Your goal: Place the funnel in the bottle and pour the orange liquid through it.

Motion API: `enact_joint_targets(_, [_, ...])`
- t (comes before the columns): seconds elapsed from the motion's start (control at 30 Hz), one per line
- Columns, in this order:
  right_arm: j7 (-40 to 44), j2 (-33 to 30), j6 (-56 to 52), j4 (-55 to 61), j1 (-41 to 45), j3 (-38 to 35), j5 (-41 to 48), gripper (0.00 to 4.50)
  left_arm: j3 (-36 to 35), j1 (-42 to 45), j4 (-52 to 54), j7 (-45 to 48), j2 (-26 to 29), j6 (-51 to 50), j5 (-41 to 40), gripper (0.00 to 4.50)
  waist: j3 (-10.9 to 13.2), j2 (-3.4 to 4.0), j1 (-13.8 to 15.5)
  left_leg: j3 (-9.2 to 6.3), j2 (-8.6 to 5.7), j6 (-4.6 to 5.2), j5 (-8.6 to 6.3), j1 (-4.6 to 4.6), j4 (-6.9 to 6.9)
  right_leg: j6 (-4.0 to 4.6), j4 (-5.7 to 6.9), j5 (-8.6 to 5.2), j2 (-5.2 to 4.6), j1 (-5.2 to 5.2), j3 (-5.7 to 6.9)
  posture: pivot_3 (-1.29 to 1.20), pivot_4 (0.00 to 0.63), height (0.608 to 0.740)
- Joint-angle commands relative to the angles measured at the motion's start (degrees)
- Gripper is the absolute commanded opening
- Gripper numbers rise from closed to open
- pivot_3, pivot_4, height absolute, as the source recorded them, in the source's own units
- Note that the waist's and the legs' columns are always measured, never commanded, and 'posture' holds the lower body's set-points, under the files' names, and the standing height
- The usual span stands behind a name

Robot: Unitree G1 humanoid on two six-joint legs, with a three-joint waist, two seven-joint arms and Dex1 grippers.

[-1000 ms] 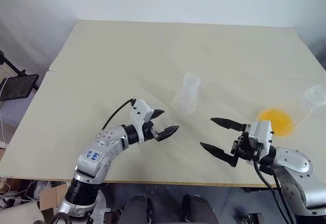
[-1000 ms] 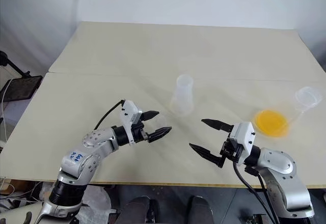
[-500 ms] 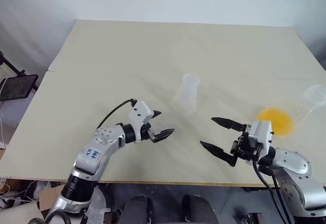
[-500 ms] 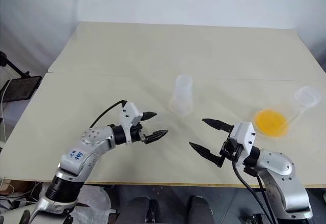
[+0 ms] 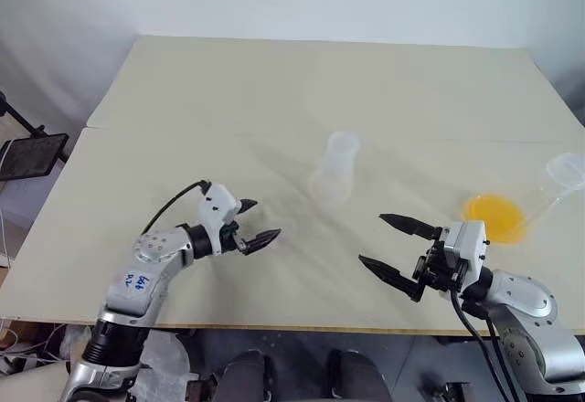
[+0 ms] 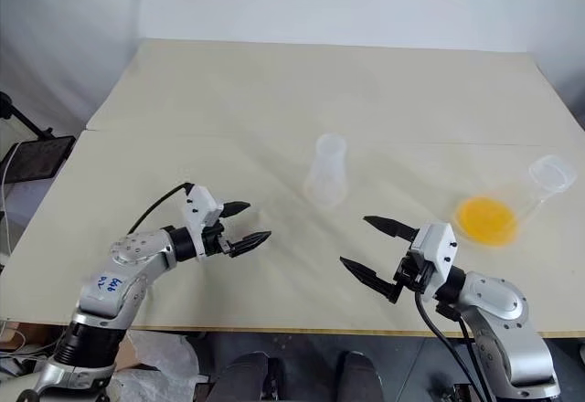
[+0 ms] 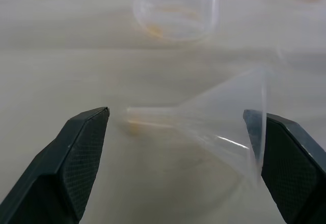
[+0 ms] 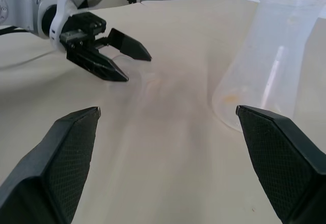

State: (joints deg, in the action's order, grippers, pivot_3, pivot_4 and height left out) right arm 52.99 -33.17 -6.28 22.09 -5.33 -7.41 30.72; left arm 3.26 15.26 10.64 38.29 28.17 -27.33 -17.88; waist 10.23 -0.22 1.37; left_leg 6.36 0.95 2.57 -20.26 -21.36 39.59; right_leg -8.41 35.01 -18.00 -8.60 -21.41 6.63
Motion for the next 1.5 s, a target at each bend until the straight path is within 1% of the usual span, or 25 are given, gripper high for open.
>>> enact_joint_targets(0.03, [0.35, -0.71, 0.3, 2.65, 0.53, -0.63, 0.7, 4.5, 0.07, 0.1, 1.24, 0.34, 0.14, 0.7, 0.34, 4.3, 0.0, 0.0, -0.03, 0.0, 0.0, 0.0, 0.0, 0.0, 0.0, 0.0, 0.01, 0.0, 0.0, -0.01, 0.0, 0.0, 0.15, 0.74])
enact_joint_targets(0.1, [1.27, -1.28, 0.36, 3.83, 0.84, -0.17, 0.9, 4.5, 0.06, -0.09, 1.15, 0.01, 0.28, 0.63, 0.92, 3.95, 0.0, 0.0, -0.03, 0.0, 0.01, 0.0, 0.0, 0.0, 0.0, 0.0, 0.02, 0.0, 0.01, -0.01, 0.0, 0.0, 0.15, 0.74])
enact_joint_targets(0.13, [2.1, -1.75, 0.86, 4.42, 1.22, 0.07, 0.7, 4.5, 0.05, -0.18, 1.03, 0.03, 0.26, 0.46, 0.91, 3.68, 0.0, 0.0, -0.03, 0.0, 0.01, 0.0, 0.0, 0.0, 0.0, 0.0, 0.01, 0.0, 0.01, -0.01, 0.0, 0.0, 0.15, 0.74])
enact_joint_targets(0.2, [3.82, -2.92, 1.72, 4.86, 1.71, 0.33, 0.02, 4.5, 0.04, -0.3, 0.9, 0.21, 0.21, 0.36, 0.81, 3.03, 0.0, 0.0, -0.02, 0.0, 0.01, 0.0, 0.0, 0.0, 0.0, 0.0, 0.0, 0.0, 0.0, -0.01, 0.0, 0.0, 0.15, 0.74])
enact_joint_targets(0.37, [8.46, -6.52, 3.37, 3.98, 2.73, 0.59, -1.12, 4.5, -0.11, -0.65, 0.42, 0.55, 0.48, 0.61, 1.01, 1.57, 0.0, 0.0, 0.03, -0.01, 0.0, 0.0, 0.0, 0.0, 0.0, 0.0, 0.0, 0.0, -0.01, 0.0, 0.01, 0.0, 0.15, 0.74])
enact_joint_targets(0.4, [8.82, -6.8, 3.42, 3.84, 2.74, 0.53, -1.0, 4.5, -0.14, -0.79, 0.38, 0.61, 0.6, 0.7, 1.11, 1.21, 0.0, 0.0, 0.02, -0.01, 0.0, 0.0, 0.0, 0.0, 0.0, 0.0, 0.0, 0.0, 0.0, 0.0, 0.01, 0.0, 0.15, 0.74])
enact_joint_targets(0.43, [9.38, -7.08, 4.15, 3.51, 2.82, 0.41, -1.35, 4.5, -0.31, -1.03, 0.25, 0.82, 0.79, 0.88, 1.09, 0.99, 0.0, 0.0, 0.0, -0.01, 0.01, 0.0, 0.0, 0.0, 0.0, 0.0, -0.01, 0.0, 0.0, 0.0, 0.01, 0.0, 0.15, 0.74])
enact_joint_targets(0.53, [10.07, -7.11, 6.0, 3.03, 2.79, -0.17, -1.9, 4.5, -0.83, -1.37, 0.14, 1.33, 1.16, 1.04, 0.92, 0.04, 0.0, 0.0, -0.01, -0.01, 0.01, 0.0, 0.0, 0.0, 0.0, 0.0, 0.0, 0.0, 0.01, 0.0, 0.02, 0.0, 0.15, 0.74])
enact_joint_targets(0.7, [9.58, -6.69, 7.18, 2.83, 1.1, -1.53, -1.75, 4.5, -3.24, 1.06, -0.56, 3.73, 2.07, 0.83, -1.6, 0.01, 0.0, -0.01, 0.03, 0.0, 0.01, 0.0, 0.0, 0.0, 0.0, 0.0, -0.01, 0.0, 0.0, 0.0, 0.01, 0.0, 0.15, 0.74])
enact_joint_targets(0.77, [7.77, -5.94, 6.65, 2.83, 0.14, -2.88, -0.96, 4.5, -5.42, 4.84, -0.52, 5.92, 2.36, -4.26, -6.78, 0.01, 0.01, -0.01, 0.15, -0.02, 0.01, 0.0, 0.0, 0.0, 0.02, 0.0, 0.01, 0.0, 0.0, 0.01, 0.03, 0.0, 0.15, 0.74])
enact_joint_targets(0.83, [6.06, -5.17, 6.26, 2.84, -0.6, -3.84, -0.39, 4.5, -6.29, 8.94, -1.06, 8.24, 3.58, -8.69, -10.16, 0.01, 0.01, -0.02, 0.17, -0.09, 0.02, 0.0, 0.0, -0.06, 0.09, 0.0, 0.04, 0.0, 0.0, 0.01, 0.07, 0.0, 0.15, 0.74])
enact_joint_targets(0.93, [3.61, -3.92, 6.56, 2.91, -2.72, -6.01, -0.4, 4.5, -5.24, 19.82, -3.18, 17.08, 9.52, -17.09, -15.3, 0.01, 0.07, -0.11, 0.18, -0.09, -0.01, 0.0, 0.0, -0.06, 0.09, 0.0, 0.05, 0.0, 0.0, 0.01, 0.08, 0.0, 0.15, 0.74])
enact_joint_targets(0.97, [2.06, -2.97, 7.45, 3.07, -3.06, -7.48, -0.48, 4.5, -3.79, 25.14, -6.0, 21.28, 11.45, -19.45, -16.23, 0.01, 0.07, -0.12, 0.14, -0.17, 0.01, -0.03, 0.02, -0.17, 0.14, 0.0, 0.08, 0.0, 0.05, -0.03, 0.2, 0.0, 0.15, 0.74])
enact_joint_targets(1.03, [-0.06, -1.71, 8.18, 3.71, -3.35, -9.42, 0.05, 4.5, -1.14, 31.94, -10.21, 25.86, 13.42, -22.73, -16.62, 0.01, 0.06, -0.11, 0.07, -0.18, -0.03, -0.04, 0.02, -0.22, 0.17, 0.0, 0.11, 0.0, 0.07, -0.07, 0.23, 0.0, 0.15, 0.74])
enact_joint_targets(1.07, [-2.19, -0.33, 7.8, 4.39, -3.12, -10.68, 1.25, 4.5, -0.17, 36.99, -13.75, 27.57, 12.48, -24.81, -17.27, 0.01, 0.03, -0.06, 0.04, -0.11, -0.09, -0.04, 0.02, -0.2, 0.16, 0.0, 0.05, 0.0, 0.07, -0.06, 0.21, 0.0, 0.15, 0.74])
enact_joint_targets(1.1, [-3.59, 0.57, 7.41, 4.87, -2.96, -11.42, 2.09, 4.5, 0.38, 40.29, -16.14, 28.55, 11.68, -26.22, -17.65, 0.01, 0.03, -0.04, 0.15, -0.1, -0.09, -0.03, 0.02, -0.19, 0.15, -0.01, 0.06, 0.0, 0.06, -0.05, 0.18, 0.0, 0.15, 0.74])
enact_joint_targets(1.13, [-5.13, 1.65, 7.3, 5.25, -3.04, -12.13, 2.4, 4.5, 1.95, 45.67, -20.05, 28.54, 9.85, -28.04, -16.7, 0.01, 0.03, -0.05, 0.08, -0.11, -0.12, -0.03, 0.02, -0.17, 0.15, -0.02, 0.08, 0.0, 0.06, -0.03, 0.19, 0.0, 0.15, 0.74])
enact_joint_targets(1.2, [-6.59, 2.7, 7.15, 5.48, -3.12, -12.39, 2.27, 4.5, 3.98, 51.76, -25.22, 28.72, 7.6, -29.44, -14.83, 0.01, 0.05, -0.09, 0.37, -0.17, -0.17, -0.03, 0.03, -0.21, 0.18, -0.03, 0.07, -0.01, 0.08, -0.02, 0.22, 0.0, 0.15, 0.74])
enact_joint_targets(1.3, [-8.51, 3.97, 6.91, 5.83, -2.9, -11.98, 1.98, 4.5, 7.77, 61.35, -34.69, 30.56, 3.89, -31.99, -12.35, 0.01, 0.09, -0.15, 0.05, -0.12, -0.25, -0.03, 0.03, -0.25, 0.18, -0.04, 0.05, -0.01, 0.14, -0.06, 0.19, 0.0, 0.15, 0.74])
enact_joint_targets(1.37, [-10.37, 5.28, 7.24, 6.32, -2.72, -12.01, 1.95, 4.5, 11.54, 66.27, -39.92, 32.76, 2.06, -32.42, -9.64, 0.01, 0.09, -0.14, -0.08, -0.1, -0.23, -0.03, 0.03, -0.29, 0.18, -0.04, 0.02, -0.01, 0.22, -0.11, 0.21, 0.0, 0.15, 0.74])
enact_joint_targets(1.5, [-14.05, 7.57, 7.5, 7.81, -1.82, -11.91, 1.52, 4.5, 16.05, 72.33, -49.13, 33.78, -1.35, -32.24, -4.28, 0.01, 0.09, -0.08, -0.33, 0.05, -0.2, -0.06, 0.04, -0.24, 0.03, -0.03, -0.01, -0.02, 0.25, -0.2, 0.09, 0.0, 0.15, 0.74])
